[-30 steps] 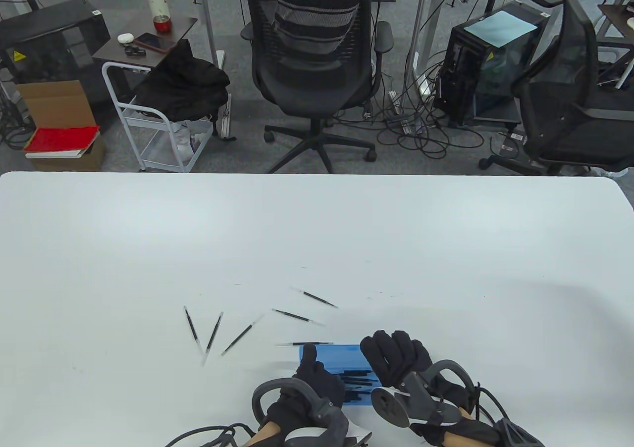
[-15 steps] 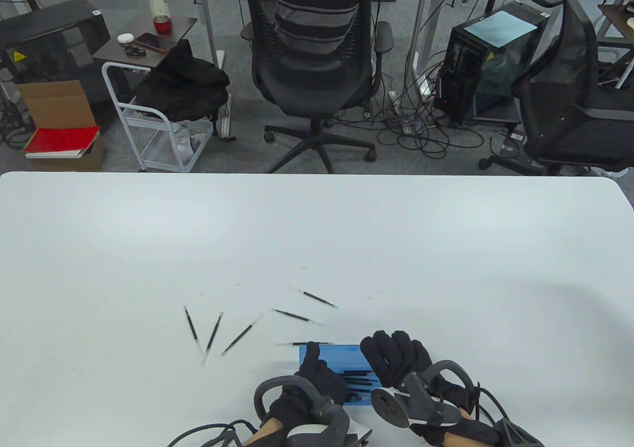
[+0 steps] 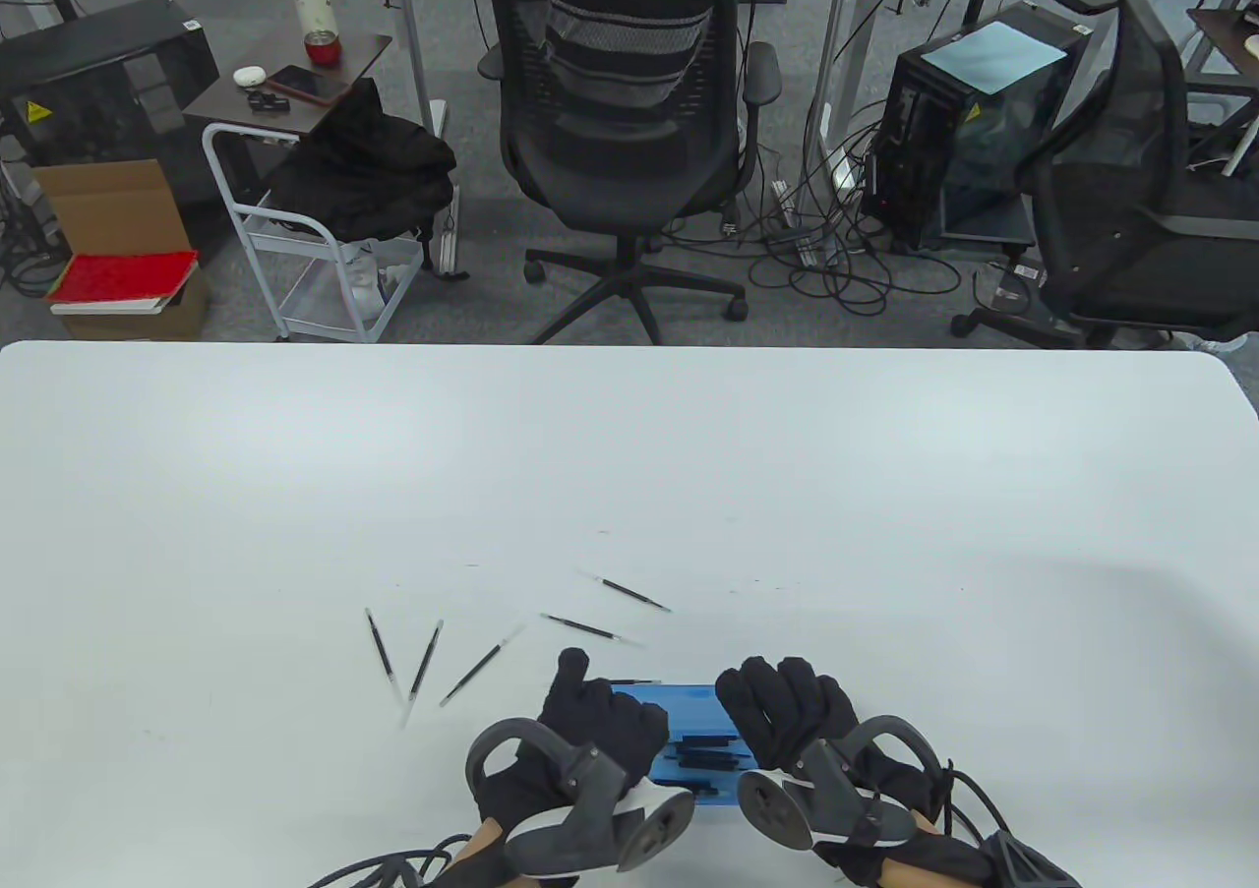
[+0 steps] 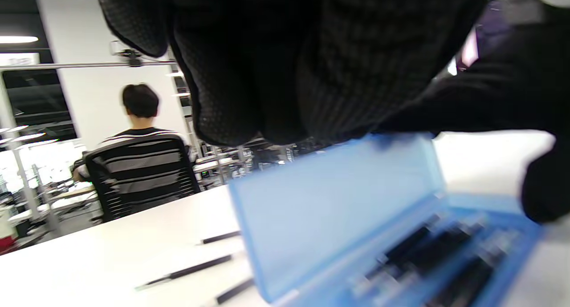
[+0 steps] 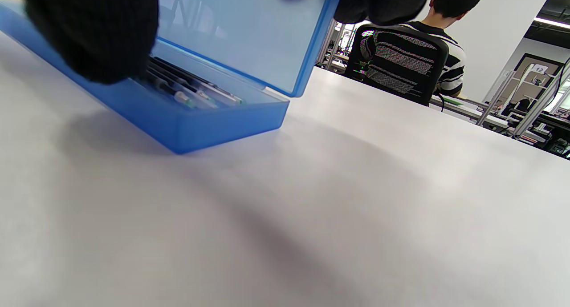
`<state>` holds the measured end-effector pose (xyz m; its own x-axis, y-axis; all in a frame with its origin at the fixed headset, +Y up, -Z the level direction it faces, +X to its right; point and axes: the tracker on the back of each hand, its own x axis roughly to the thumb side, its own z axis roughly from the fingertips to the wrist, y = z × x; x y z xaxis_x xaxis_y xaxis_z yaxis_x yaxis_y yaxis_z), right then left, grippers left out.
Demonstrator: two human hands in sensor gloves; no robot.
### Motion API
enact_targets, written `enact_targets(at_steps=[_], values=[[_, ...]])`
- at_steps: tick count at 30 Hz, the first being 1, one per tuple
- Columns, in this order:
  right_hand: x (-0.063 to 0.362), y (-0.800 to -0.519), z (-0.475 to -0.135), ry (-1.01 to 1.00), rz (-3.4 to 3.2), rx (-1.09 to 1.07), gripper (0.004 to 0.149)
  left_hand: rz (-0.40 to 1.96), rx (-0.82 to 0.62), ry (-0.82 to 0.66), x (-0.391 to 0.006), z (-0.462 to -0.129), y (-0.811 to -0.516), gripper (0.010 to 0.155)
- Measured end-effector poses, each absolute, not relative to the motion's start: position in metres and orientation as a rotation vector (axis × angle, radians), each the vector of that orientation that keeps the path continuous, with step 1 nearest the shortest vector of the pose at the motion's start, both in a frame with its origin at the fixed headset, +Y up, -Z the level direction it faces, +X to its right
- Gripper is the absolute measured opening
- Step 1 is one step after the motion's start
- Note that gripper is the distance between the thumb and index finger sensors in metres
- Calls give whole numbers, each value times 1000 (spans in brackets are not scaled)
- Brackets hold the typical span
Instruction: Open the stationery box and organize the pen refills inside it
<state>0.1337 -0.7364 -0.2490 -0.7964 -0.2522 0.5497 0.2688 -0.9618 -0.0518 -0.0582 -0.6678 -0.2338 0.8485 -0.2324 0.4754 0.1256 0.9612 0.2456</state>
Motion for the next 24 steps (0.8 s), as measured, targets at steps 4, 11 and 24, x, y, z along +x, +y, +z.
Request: enact_targets(at_steps=[4, 11, 24], values=[[134, -736, -249, -44, -2743, -833, 113, -131, 169, -410, -75, -253, -662, 49], [134, -736, -249, -46, -2744, -832, 113, -166, 84, -322, -88, -284, -687, 52], [134, -737, -250, -49, -2745, -835, 113, -214, -131, -238, -84, -332, -734, 52]])
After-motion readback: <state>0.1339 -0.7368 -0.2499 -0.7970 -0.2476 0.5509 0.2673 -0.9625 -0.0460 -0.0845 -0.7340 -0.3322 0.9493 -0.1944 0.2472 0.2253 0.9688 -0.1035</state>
